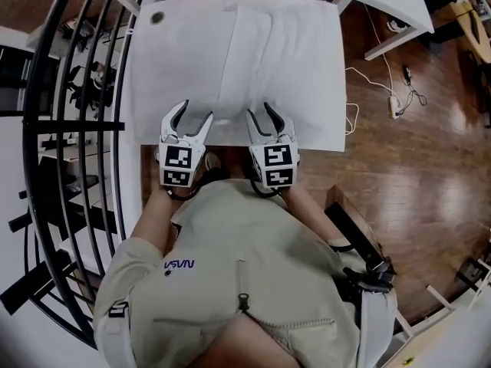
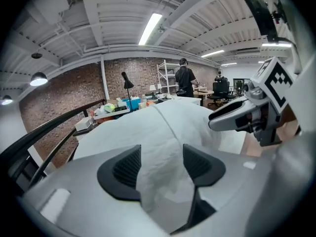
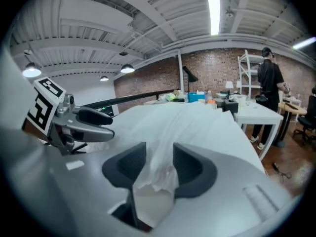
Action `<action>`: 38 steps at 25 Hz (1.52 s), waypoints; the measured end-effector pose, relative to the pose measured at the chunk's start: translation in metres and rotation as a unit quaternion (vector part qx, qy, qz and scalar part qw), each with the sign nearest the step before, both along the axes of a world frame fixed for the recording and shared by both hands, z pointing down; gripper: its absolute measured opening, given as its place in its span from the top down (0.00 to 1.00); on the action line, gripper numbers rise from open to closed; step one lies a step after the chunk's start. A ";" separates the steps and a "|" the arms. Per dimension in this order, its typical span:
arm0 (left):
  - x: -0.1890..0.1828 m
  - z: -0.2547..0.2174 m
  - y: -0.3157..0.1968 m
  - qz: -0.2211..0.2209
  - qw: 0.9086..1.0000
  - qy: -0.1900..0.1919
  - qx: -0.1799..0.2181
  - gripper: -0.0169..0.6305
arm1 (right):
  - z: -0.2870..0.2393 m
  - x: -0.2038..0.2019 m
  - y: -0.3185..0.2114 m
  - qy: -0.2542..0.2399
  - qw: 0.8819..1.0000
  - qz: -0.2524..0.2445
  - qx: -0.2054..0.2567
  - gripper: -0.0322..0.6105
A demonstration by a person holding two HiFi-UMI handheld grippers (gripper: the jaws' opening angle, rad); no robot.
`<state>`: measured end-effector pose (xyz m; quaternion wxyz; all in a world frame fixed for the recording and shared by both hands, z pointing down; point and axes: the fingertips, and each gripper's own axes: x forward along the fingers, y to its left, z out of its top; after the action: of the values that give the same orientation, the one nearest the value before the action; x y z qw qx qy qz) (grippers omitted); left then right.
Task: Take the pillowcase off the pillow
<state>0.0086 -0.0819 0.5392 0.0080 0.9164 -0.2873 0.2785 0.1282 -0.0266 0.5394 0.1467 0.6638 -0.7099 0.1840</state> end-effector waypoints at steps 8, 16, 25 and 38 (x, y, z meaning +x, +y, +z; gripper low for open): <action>-0.010 0.022 0.007 0.008 1.000 0.004 -0.006 0.55 | 0.031 -0.017 0.017 0.011 0.997 0.040 -0.060 0.66; -0.006 0.047 0.002 0.015 1.000 -0.003 -0.002 0.56 | 0.052 -0.029 0.008 0.019 0.994 0.062 -0.088 0.66; -0.007 0.056 -0.006 0.018 0.999 -0.032 0.016 0.77 | 0.059 -0.033 -0.012 0.014 0.991 0.077 -0.111 0.71; -0.013 0.011 -0.027 -0.016 0.999 0.006 0.049 0.91 | 0.022 -0.008 0.004 0.069 0.988 0.124 -0.059 0.94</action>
<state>-0.0046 -0.1090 0.5499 -0.0308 0.9126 -0.3155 0.2583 0.1200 -0.0222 0.5613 0.2106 0.7478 -0.5983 0.1963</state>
